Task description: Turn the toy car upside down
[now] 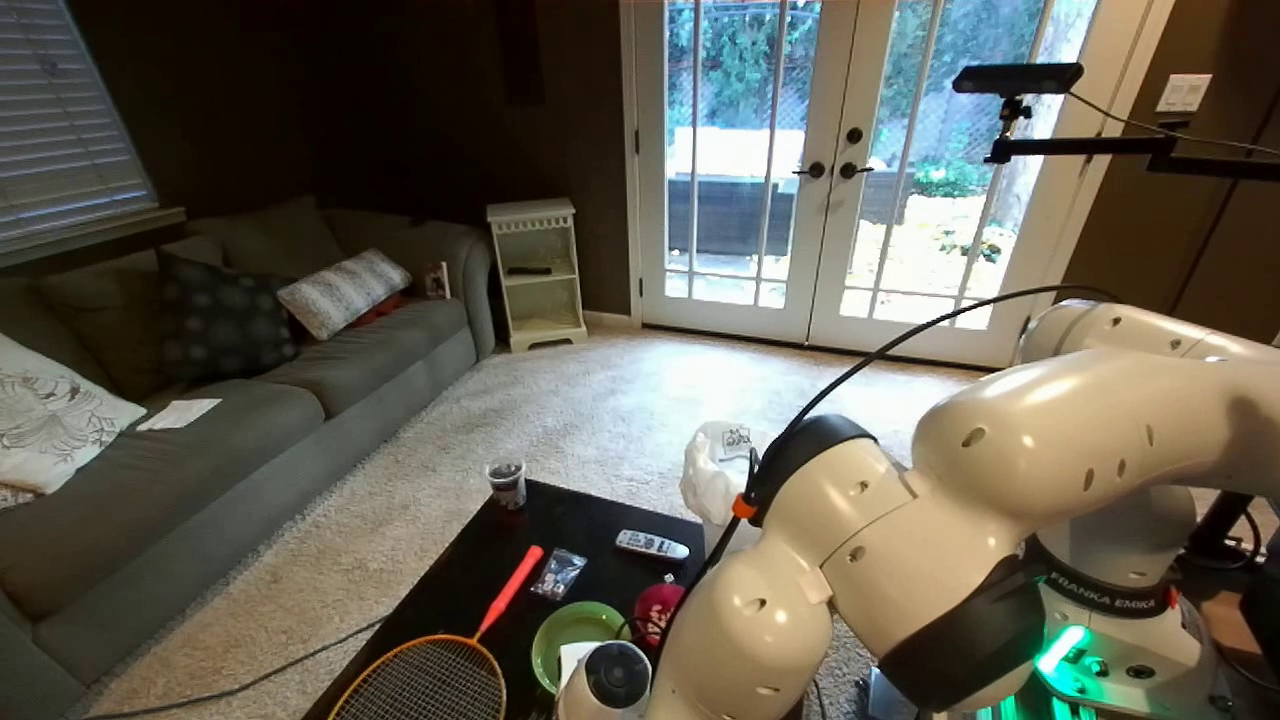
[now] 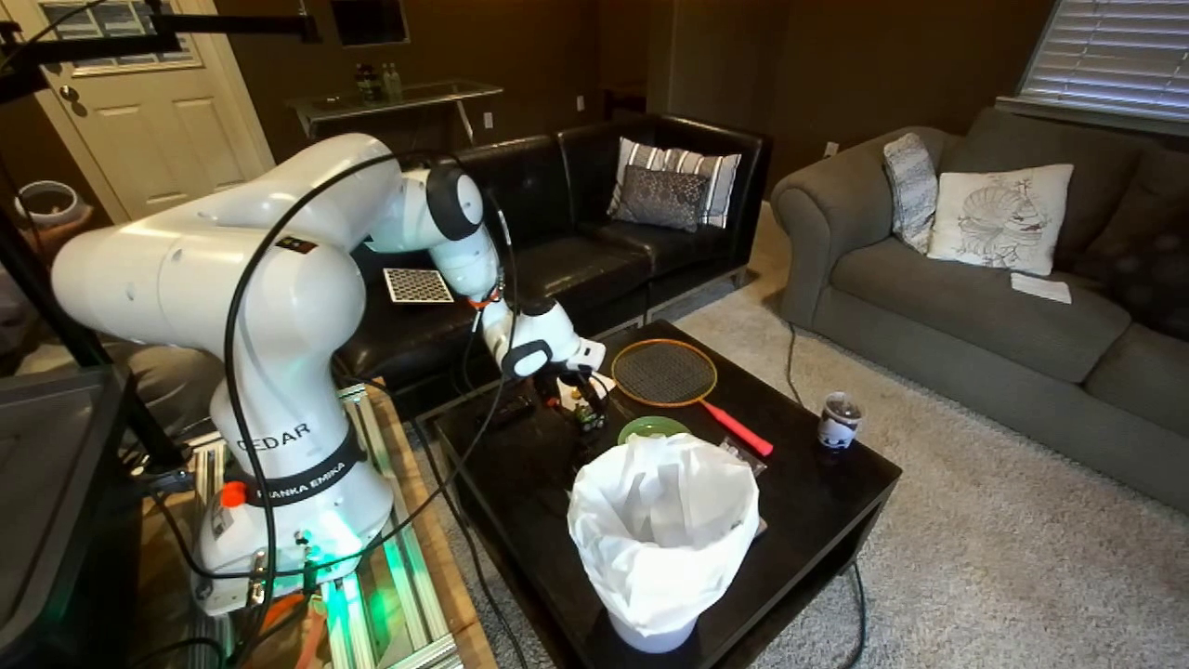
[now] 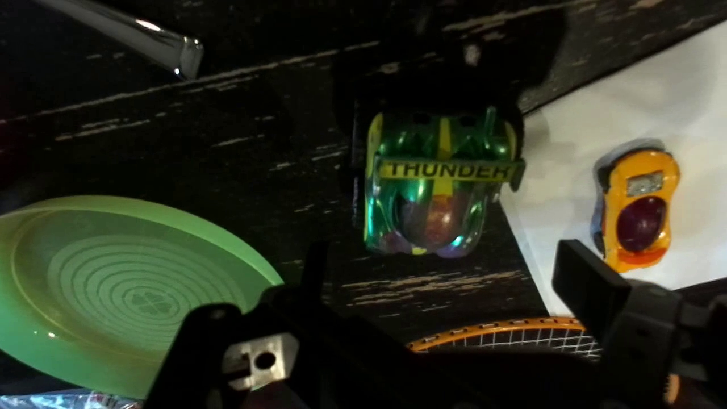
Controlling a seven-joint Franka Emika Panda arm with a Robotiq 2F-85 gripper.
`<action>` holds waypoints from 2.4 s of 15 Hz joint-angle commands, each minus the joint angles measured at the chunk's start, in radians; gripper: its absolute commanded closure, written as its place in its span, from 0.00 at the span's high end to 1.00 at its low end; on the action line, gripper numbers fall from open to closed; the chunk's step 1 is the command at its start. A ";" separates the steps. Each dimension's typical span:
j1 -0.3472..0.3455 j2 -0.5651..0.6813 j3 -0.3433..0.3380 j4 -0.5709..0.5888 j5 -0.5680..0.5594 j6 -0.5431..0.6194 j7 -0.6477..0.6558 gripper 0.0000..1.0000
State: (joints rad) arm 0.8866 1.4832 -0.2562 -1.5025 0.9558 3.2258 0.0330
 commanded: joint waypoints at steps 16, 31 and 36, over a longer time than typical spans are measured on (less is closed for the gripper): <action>0.017 0.006 -0.109 0.005 -0.472 -0.220 0.451 0.59; -0.006 0.001 -0.098 0.103 -0.797 -0.473 0.609 0.71; -0.019 0.003 -0.102 0.113 -0.839 -0.465 0.657 1.00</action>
State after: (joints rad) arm 0.8861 1.4860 -0.3608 -1.4068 0.1638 2.7644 0.6283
